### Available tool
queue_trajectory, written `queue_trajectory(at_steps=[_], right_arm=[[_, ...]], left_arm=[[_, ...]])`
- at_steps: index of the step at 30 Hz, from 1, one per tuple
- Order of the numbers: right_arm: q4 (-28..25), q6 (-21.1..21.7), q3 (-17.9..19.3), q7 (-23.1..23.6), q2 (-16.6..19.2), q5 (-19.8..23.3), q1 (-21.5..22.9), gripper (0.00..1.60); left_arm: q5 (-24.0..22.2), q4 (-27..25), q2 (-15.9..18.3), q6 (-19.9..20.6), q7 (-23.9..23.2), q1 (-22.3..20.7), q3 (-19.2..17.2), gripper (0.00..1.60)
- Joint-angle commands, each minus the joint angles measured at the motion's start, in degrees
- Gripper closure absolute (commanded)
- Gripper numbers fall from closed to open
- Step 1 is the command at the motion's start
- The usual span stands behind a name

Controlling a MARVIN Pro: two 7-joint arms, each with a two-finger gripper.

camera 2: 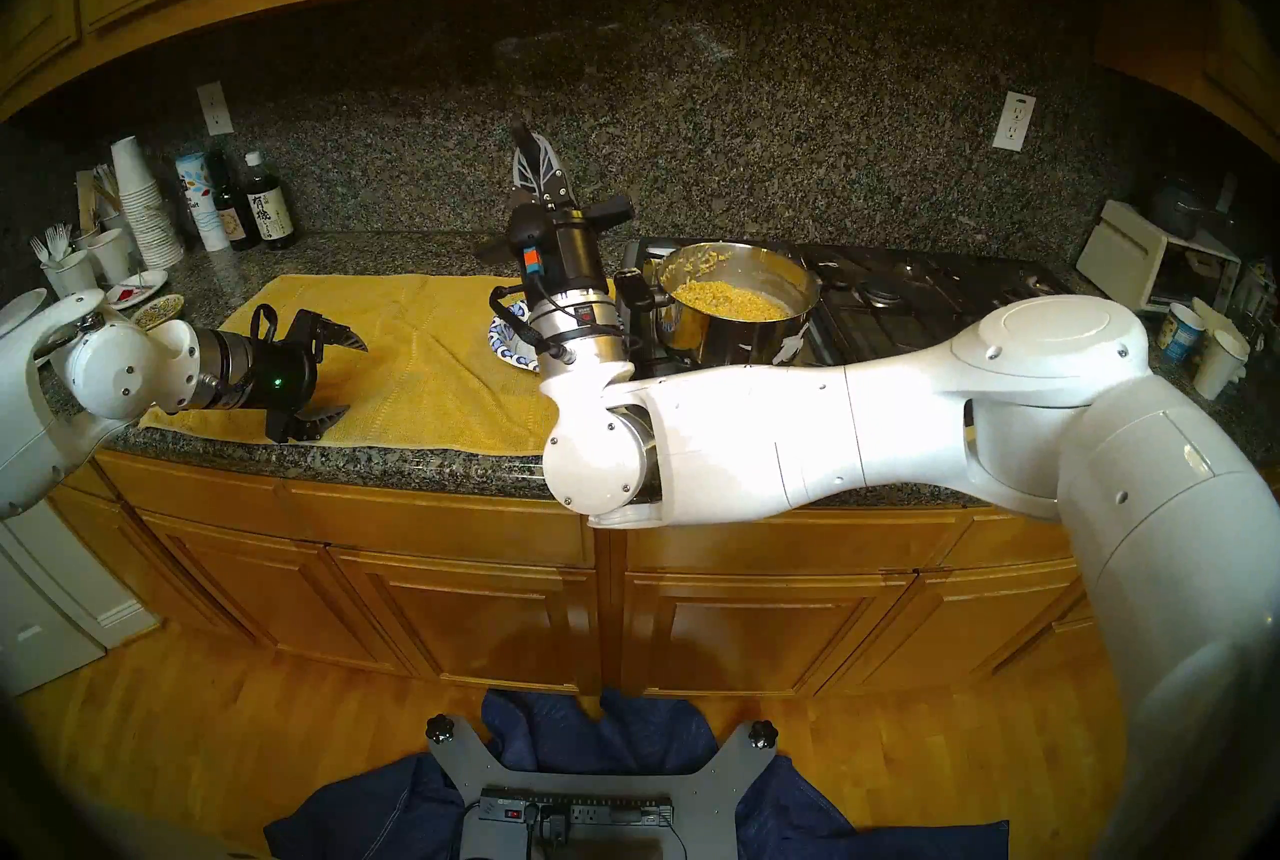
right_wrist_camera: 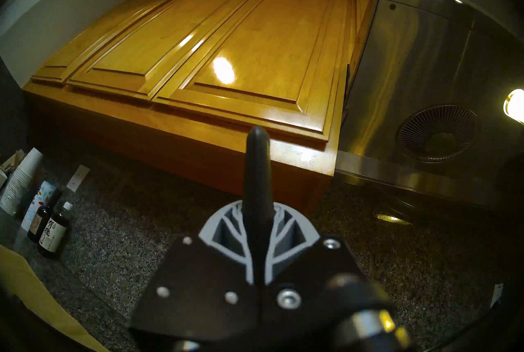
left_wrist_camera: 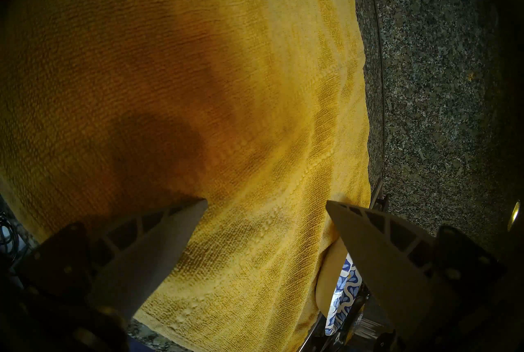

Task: Scoop oatmeal into bowl

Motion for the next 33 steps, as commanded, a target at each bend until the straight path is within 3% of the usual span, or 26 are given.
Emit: queue_trajectory(at_steps=[1,11,23,33], right_arm=[[-1.58,0.42,-0.86,0.13,-0.91,-1.66,0.21,1.6],[-3.38,1.28,-3.35,-0.93,-1.1,-1.74,-1.21,1.6],[-1.07,0.91,-0.87,-0.55,-1.19,-2.17,2.84,1.6],[-0.53,1.1,-1.71,0.2,-0.44,-2.86,3.66,1.6]], left_arm=[[0.05,0.15,-0.14,0.01,0.06,-0.17,-0.09,0.0],[0.05,0.15,-0.15,0.01,0.08,-0.18,-0.09,0.0],[0.05,0.11,-0.09,-0.02,0.0,-0.12,-0.09,0.0],[0.05,0.14,-0.13,0.0,0.04,-0.15,-0.1,0.0]])
